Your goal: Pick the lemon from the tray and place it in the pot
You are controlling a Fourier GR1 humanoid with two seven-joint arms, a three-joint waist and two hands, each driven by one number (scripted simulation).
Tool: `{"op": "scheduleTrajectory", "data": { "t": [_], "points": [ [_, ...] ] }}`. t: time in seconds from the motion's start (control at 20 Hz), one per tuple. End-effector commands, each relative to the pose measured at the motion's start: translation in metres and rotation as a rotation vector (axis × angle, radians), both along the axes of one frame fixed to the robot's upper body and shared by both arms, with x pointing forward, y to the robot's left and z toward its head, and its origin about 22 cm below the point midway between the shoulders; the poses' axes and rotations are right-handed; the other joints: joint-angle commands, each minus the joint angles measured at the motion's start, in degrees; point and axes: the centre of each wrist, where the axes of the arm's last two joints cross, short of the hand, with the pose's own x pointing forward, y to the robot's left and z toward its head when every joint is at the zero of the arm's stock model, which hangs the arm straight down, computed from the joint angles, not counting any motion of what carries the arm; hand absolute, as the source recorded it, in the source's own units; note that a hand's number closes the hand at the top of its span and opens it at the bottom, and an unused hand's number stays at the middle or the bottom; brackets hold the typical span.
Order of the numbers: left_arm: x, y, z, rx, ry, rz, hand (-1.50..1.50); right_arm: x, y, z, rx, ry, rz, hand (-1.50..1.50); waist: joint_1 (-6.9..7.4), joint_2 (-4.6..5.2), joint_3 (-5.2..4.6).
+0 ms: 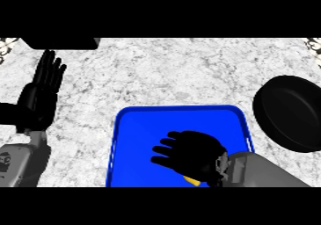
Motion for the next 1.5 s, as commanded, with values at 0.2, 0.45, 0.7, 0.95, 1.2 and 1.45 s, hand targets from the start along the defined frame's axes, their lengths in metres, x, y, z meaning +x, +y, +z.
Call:
{"op": "scheduleTrajectory", "data": {
  "t": [0.2,0.45,0.7,0.95,1.2,1.45],
  "points": [
    [0.007,-0.004,-0.003,0.004,0.003,-0.001,0.00,0.020,0.000,-0.037,0.005,-0.004,-0.002,-1.50,0.08,0.09,0.01],
    [0.017,-0.005,-0.005,-0.010,-0.006,-0.017,0.00,0.000,0.018,-0.060,0.015,0.028,0.022,-1.50,-0.24,0.06,-0.01],
    [-0.004,0.000,-0.014,-0.004,-0.010,-0.009,0.00,0.010,0.005,-0.076,0.001,0.081,0.040,-1.50,0.04,0.02,0.00],
    [0.002,0.002,0.008,-0.011,-0.008,-0.016,0.00,-0.023,0.023,-0.095,0.049,0.050,0.211,1.50,0.07,-0.01,0.02],
    [0.005,0.011,-0.016,0.004,-0.011,0.009,0.00,-0.030,0.025,-0.088,0.049,0.034,0.221,1.50,-0.35,0.00,-0.02],
    [-0.009,-0.004,-0.005,0.003,-0.026,0.013,0.00,-0.032,0.026,-0.089,0.104,-0.053,0.202,1.50,-0.15,-0.04,0.00]
  ]
}}
